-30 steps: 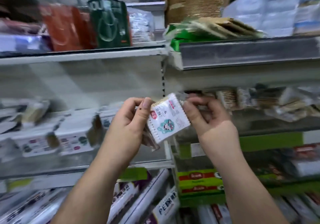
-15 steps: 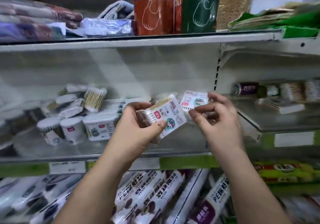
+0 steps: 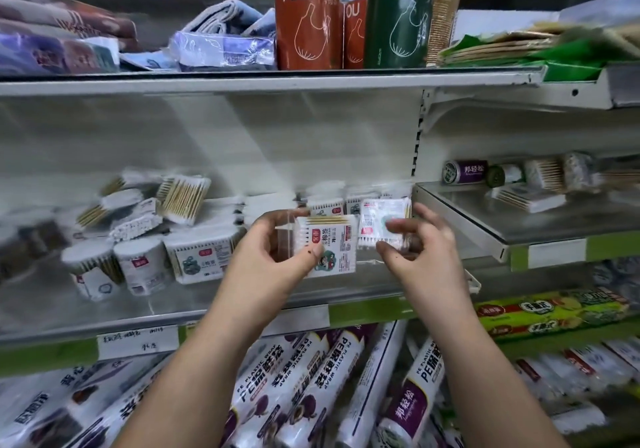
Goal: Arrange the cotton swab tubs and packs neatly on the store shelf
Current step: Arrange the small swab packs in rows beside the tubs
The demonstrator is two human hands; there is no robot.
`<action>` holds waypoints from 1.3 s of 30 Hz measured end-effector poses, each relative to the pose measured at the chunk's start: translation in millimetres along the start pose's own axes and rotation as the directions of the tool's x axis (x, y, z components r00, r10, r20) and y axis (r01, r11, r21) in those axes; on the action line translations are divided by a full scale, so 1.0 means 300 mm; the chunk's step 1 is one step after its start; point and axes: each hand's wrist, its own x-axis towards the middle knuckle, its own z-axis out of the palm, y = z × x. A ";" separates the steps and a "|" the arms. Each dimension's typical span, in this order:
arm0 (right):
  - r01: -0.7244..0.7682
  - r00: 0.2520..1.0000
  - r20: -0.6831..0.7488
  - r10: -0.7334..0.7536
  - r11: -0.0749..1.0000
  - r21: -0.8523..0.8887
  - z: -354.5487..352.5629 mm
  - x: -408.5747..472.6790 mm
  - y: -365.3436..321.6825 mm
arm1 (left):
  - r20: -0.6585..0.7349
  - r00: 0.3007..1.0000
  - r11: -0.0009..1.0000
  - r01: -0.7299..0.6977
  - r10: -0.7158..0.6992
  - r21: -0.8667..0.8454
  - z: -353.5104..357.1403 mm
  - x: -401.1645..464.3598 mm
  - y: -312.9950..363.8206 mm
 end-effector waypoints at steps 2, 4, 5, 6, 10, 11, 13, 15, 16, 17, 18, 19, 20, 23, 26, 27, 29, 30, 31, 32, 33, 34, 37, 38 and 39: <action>-0.030 0.999 -0.029 0.030 0.999 0.018 0.002 -0.002 0.004 | 0.014 1.000 1.000 -0.010 0.010 -0.018 0.003 0.005 0.004; -0.050 0.998 -0.042 0.053 0.996 0.069 0.000 0.002 0.012 | 0.010 1.000 0.999 -0.010 0.010 -0.037 0.008 0.015 0.005; -0.062 0.997 -0.039 0.067 0.991 0.115 -0.003 0.006 0.017 | 0.006 1.000 0.999 -0.008 0.008 -0.040 0.012 0.020 0.004; -0.078 0.996 -0.032 0.085 0.983 0.166 -0.006 0.011 0.021 | 0.006 1.000 0.999 -0.011 0.011 -0.039 0.017 0.022 0.002; -0.132 0.991 0.011 0.137 0.926 0.354 -0.009 0.040 0.055 | 0.010 0.999 0.999 -0.036 0.036 -0.010 0.031 0.024 -0.009; -0.130 0.991 0.017 0.133 0.916 0.379 -0.006 0.047 0.058 | 0.013 0.999 0.999 -0.042 0.042 0.010 0.030 0.028 -0.014; -0.100 0.995 0.014 0.100 0.939 0.330 -0.004 0.059 0.060 | 0.024 0.998 0.996 -0.053 0.052 0.065 0.036 0.039 -0.020; -0.034 0.999 0.032 0.028 0.983 0.180 -0.008 0.075 0.054 | 0.008 0.997 0.990 -0.076 0.075 0.119 0.044 0.044 -0.025; 0.012 0.998 0.056 -0.017 0.995 0.096 -0.012 0.086 0.055 | 0.000 0.996 0.986 -0.085 0.086 0.142 0.053 0.042 -0.027; 0.056 0.994 0.090 -0.057 0.998 0.016 -0.016 0.097 0.051 | -0.005 0.996 0.982 -0.090 0.092 0.168 0.065 0.038 -0.030; 0.089 0.989 0.124 -0.080 0.994 -0.064 -0.020 0.107 0.047 | -0.003 0.996 0.976 -0.090 0.093 0.196 0.076 0.035 -0.033; 0.116 0.985 0.145 -0.097 0.984 -0.132 -0.024 0.115 0.045 | 0.006 0.996 0.968 -0.091 0.092 0.235 0.086 0.034 -0.034; 0.144 0.981 0.156 -0.115 0.971 -0.190 -0.026 0.122 0.046 | 0.016 0.996 0.954 -0.094 0.093 0.286 0.094 0.035 -0.032; 0.235 0.968 0.160 -0.193 0.921 -0.309 -0.033 0.140 0.046 | 0.028 0.991 0.894 -0.133 0.134 0.428 0.120 0.051 -0.014; 0.242 0.964 0.209 -0.167 0.877 -0.415 -0.049 0.206 0.020 | 0.034 0.993 0.881 -0.119 0.116 0.458 0.163 0.078 0.000; 0.221 0.962 0.252 -0.110 0.853 -0.472 -0.058 0.236 0.003 | 0.049 0.994 0.877 -0.105 0.093 0.469 0.180 0.085 0.002; 0.239 0.932 0.363 -0.015 0.779 -0.580 -0.071 0.298 -0.025 | 0.082 0.994 0.851 -0.110 0.079 0.513 0.208 0.102 0.001; 0.278 0.913 0.408 0.003 0.729 -0.626 -0.077 0.325 -0.033 | 0.092 0.992 0.835 -0.119 0.082 0.537 0.218 0.110 0.000; 0.327 0.897 0.442 -0.002 0.675 -0.662 -0.085 0.353 -0.038 | 0.089 0.992 0.819 -0.124 0.089 0.561 0.230 0.121 0.005; 0.377 0.881 0.473 -0.016 0.628 -0.681 -0.097 0.380 -0.038 | 0.090 0.992 0.801 -0.124 0.088 0.586 0.247 0.140 0.007; 0.415 0.864 0.502 -0.027 0.603 -0.682 -0.104 0.400 -0.037 | 0.096 0.992 0.780 -0.123 0.081 0.613 0.259 0.158 0.011; 0.450 0.846 0.531 -0.040 0.589 -0.672 -0.113 0.423 -0.032 | 0.101 0.993 0.752 -0.114 0.063 0.649 0.276 0.182 0.014; 0.565 0.776 0.625 -0.084 0.532 -0.630 -0.126 0.478 -0.024 | 0.096 0.995 0.654 -0.072 -0.002 0.753 0.330 0.246 0.016; 0.600 0.759 0.641 -0.112 0.501 -0.623 -0.126 0.498 -0.018 | 0.101 0.995 0.598 -0.085 0.008 0.797 0.348 0.262 0.012; 0.626 0.750 0.645 -0.146 0.471 -0.622 -0.129 0.514 -0.009 | 0.109 0.993 0.520 -0.119 0.049 0.846 0.368 0.277 0.009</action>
